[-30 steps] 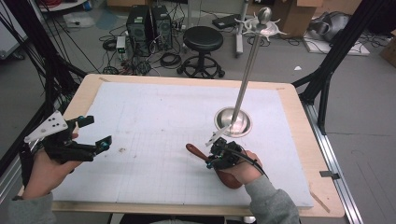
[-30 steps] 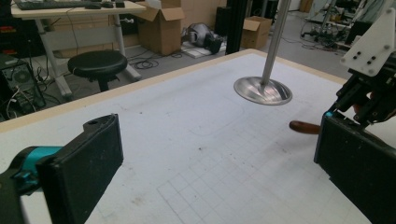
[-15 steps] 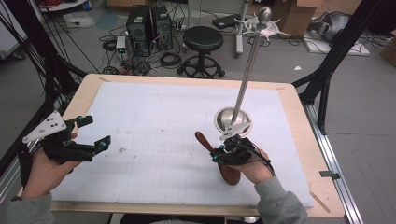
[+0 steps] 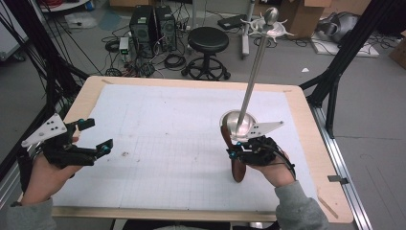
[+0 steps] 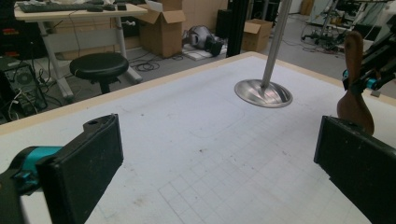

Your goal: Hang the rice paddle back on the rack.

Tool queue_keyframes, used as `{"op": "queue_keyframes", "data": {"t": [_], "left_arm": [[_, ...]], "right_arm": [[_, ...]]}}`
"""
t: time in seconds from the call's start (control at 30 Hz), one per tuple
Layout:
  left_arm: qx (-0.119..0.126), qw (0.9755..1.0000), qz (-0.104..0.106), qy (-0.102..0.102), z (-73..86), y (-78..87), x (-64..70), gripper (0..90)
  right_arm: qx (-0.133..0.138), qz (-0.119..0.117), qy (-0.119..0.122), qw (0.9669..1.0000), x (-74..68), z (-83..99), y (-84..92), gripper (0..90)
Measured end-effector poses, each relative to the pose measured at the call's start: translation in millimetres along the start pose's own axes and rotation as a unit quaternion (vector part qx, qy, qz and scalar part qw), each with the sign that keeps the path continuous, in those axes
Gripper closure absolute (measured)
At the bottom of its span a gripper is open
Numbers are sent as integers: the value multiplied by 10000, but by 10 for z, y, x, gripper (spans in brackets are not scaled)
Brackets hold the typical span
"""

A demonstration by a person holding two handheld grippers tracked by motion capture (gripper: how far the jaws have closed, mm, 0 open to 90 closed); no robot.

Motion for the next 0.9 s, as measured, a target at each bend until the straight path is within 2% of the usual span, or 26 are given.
{"op": "queue_keyframes", "data": {"t": [0.37,0.53,0.9], "left_arm": [[-29,10000,-1,15,19,-11,2,18],[-47,10000,4,19,27,-17,4,17],[-63,10000,11,44,40,-34,9,17]], "right_arm": [[423,-128,-80,9990,101,-106,291,773],[619,-138,-106,9979,169,-162,405,773],[926,-330,-260,9948,315,-314,639,774]]}}
Point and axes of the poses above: each handheld gripper's, and its own axes: y roughly backward along the jaws, z roughly out of its underside, x roughly to its right, the point moved 4 cm from there along -y, roughly forward along the jaws, and after that the axes turned 13 degrees about -y, right-handed, at the moved point
